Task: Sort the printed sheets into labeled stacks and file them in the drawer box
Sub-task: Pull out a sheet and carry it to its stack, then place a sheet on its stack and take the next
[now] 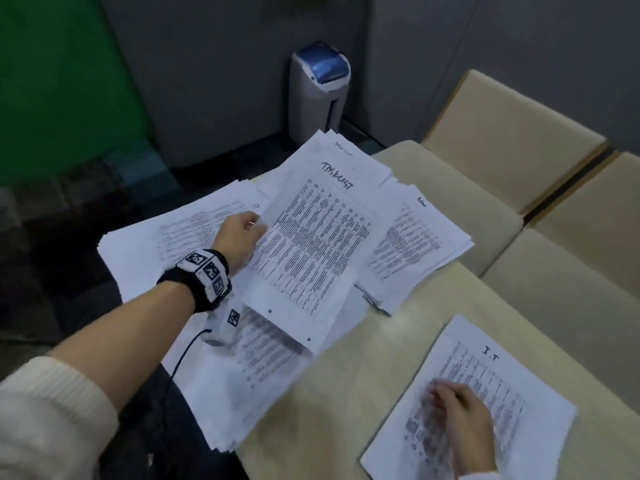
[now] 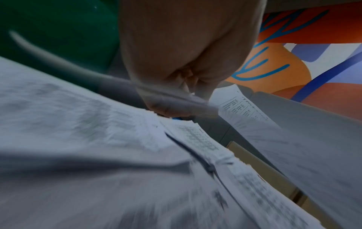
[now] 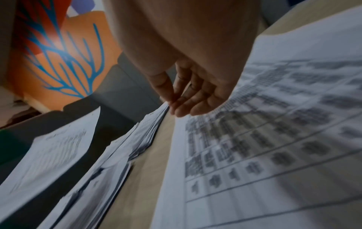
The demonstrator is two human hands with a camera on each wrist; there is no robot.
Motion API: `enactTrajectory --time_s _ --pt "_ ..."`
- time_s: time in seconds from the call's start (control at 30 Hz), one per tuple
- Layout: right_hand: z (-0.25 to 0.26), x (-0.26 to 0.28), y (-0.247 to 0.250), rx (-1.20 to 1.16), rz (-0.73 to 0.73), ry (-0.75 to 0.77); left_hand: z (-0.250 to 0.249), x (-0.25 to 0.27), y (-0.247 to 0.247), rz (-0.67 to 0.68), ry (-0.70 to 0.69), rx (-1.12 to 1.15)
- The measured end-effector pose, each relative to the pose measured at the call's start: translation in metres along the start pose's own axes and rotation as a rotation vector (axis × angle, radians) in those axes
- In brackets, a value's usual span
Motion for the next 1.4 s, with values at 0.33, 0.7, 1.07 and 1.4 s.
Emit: enactTrajectory --time_s 0.33,0.7,1.07,1.4 --pt "-0.039 0.007 -0.119 0.190 0.110 -0.175 -0.047 -0.224 -0.089 0.045 -0.166 -0.286" --pt "-0.026 0.003 -0.116 0.221 0.032 -0.225 -0.071 -0.236 -0.136 -0.129 -0.459 -0.831" --pt "0.014 -0.006 -0.027 0.035 -0.277 0.044 -0.102 0.000 -0.228 0.322 -0.607 -0.432" --pt "-0.029 -0.046 0.153 0.356 -0.648 0.133 0.009 0.207 -0.275 0.585 -0.312 -0.556"
Point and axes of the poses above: each hand's wrist, its own x-axis away from the middle knuckle, its own y-axis out of the back of the hand, z = x × y, the point moved 10 cm from there along -x, towards the middle knuckle, and after that the axes turned 11 degrees about -z, right-handed, at the moved point
